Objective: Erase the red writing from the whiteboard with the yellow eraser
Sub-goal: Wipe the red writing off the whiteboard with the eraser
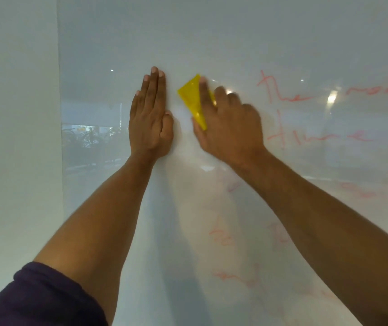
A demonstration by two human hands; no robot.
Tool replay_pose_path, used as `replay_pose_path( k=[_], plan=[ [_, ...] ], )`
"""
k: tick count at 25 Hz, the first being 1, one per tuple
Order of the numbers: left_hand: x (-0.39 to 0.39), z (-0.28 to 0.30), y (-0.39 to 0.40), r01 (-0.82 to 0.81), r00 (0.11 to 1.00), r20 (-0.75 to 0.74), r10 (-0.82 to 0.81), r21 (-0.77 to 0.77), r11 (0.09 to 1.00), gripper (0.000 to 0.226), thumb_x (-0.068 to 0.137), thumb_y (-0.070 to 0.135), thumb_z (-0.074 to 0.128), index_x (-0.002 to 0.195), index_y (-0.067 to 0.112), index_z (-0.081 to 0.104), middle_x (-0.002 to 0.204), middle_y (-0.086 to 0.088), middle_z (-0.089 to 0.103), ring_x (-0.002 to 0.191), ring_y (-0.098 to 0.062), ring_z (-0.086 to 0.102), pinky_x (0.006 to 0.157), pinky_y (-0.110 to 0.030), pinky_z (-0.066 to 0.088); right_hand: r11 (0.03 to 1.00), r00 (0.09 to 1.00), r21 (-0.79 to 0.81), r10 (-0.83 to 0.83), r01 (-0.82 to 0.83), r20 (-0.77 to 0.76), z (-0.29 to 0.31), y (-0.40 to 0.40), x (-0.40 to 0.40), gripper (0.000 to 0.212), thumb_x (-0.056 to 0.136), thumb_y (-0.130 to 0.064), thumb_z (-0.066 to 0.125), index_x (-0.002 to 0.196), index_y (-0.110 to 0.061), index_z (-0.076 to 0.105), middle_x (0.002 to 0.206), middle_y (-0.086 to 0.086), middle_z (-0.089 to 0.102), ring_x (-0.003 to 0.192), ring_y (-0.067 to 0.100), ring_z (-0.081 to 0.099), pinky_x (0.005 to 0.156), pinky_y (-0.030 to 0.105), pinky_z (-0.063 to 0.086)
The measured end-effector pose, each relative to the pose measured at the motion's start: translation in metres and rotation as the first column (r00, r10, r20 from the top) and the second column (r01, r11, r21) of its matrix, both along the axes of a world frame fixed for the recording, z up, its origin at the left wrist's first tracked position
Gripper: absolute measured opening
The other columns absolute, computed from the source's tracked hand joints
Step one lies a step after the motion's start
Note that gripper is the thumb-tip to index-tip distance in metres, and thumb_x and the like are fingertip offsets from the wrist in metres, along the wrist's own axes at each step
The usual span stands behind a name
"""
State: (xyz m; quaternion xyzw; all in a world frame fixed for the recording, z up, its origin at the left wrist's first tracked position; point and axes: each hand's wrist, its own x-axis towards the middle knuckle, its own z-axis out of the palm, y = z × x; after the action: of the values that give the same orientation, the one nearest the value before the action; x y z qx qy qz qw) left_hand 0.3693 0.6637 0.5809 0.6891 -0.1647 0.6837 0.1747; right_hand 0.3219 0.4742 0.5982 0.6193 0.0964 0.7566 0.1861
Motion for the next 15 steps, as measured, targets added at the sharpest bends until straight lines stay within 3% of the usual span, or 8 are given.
replay_pose_path(
  k=[3, 6, 8, 12, 13, 15],
  plan=[
    [-0.002, 0.006, 0.0, 0.006, 1.0, 0.0, -0.006, 0.016, 1.0, 0.074, 0.097, 0.02, 0.035, 0.168, 0.006, 0.023, 0.176, -0.012, 0.02, 0.164, -0.026, 0.015, 0.134, -0.044, 0.015, 0.987, 1.0, 0.161, -0.005, 0.0, 0.031, 0.003, -0.007, -0.008, 0.07, 0.092, -0.049, 0.05, 0.147, -0.006, 0.049, 0.105, 0.012, 0.063, 0.078, 0.028, 0.06, 0.053, 0.033, 0.025],
    [-0.001, 0.005, 0.001, 0.027, 0.999, -0.029, -0.026, 0.028, 0.999, 0.07, 0.101, 0.021, 0.035, 0.169, 0.008, 0.022, 0.177, -0.011, 0.019, 0.165, -0.025, 0.014, 0.133, -0.038, 0.009, 0.996, 1.0, -0.088, -0.021, 0.019, -0.021, -0.056, -0.009, -0.003, 0.065, 0.094, -0.044, 0.05, 0.145, -0.005, 0.052, 0.097, 0.01, 0.063, 0.073, 0.027, 0.058, 0.051, 0.034, 0.031],
    [-0.002, 0.003, 0.002, 0.02, 0.999, -0.027, -0.019, 0.023, 1.0, 0.069, 0.103, 0.022, 0.034, 0.169, 0.008, 0.022, 0.177, -0.01, 0.019, 0.165, -0.025, 0.013, 0.133, -0.037, 0.008, 0.988, 0.999, -0.15, -0.036, 0.034, -0.012, -0.047, -0.019, -0.005, 0.064, 0.093, -0.045, 0.05, 0.144, -0.006, 0.054, 0.097, 0.009, 0.064, 0.072, 0.027, 0.059, 0.05, 0.033, 0.032],
    [-0.003, 0.0, -0.006, -0.025, 1.0, -0.012, 0.025, -0.002, 1.0, 0.068, 0.104, 0.023, 0.035, 0.168, 0.005, 0.021, 0.177, -0.012, 0.019, 0.165, -0.026, 0.014, 0.134, -0.043, 0.011, 0.986, 0.998, 0.16, -0.051, 0.043, 0.044, 0.006, -0.023, -0.011, 0.07, 0.091, -0.05, 0.05, 0.146, -0.007, 0.052, 0.105, 0.012, 0.065, 0.077, 0.027, 0.061, 0.051, 0.031, 0.024],
    [-0.003, 0.0, -0.007, -0.03, 0.999, -0.016, 0.03, 0.005, 1.0, 0.071, 0.102, 0.024, 0.036, 0.168, 0.005, 0.021, 0.177, -0.013, 0.019, 0.165, -0.027, 0.014, 0.134, -0.044, 0.012, 0.989, 0.998, 0.143, -0.04, 0.034, 0.039, -0.008, -0.021, -0.007, 0.069, 0.091, -0.049, 0.051, 0.146, -0.006, 0.052, 0.105, 0.012, 0.065, 0.077, 0.027, 0.061, 0.051, 0.032, 0.024],
    [-0.005, 0.003, -0.008, -0.025, 0.999, -0.023, 0.026, 0.044, 0.999, 0.076, 0.097, 0.027, 0.036, 0.168, 0.004, 0.021, 0.177, -0.013, 0.019, 0.165, -0.028, 0.014, 0.134, -0.044, 0.012, 0.997, 1.0, -0.071, -0.005, 0.004, -0.016, -0.055, -0.02, -0.003, 0.065, 0.094, -0.045, 0.051, 0.146, -0.005, 0.052, 0.101, 0.012, 0.064, 0.075, 0.028, 0.059, 0.05, 0.033, 0.029]
  ],
)
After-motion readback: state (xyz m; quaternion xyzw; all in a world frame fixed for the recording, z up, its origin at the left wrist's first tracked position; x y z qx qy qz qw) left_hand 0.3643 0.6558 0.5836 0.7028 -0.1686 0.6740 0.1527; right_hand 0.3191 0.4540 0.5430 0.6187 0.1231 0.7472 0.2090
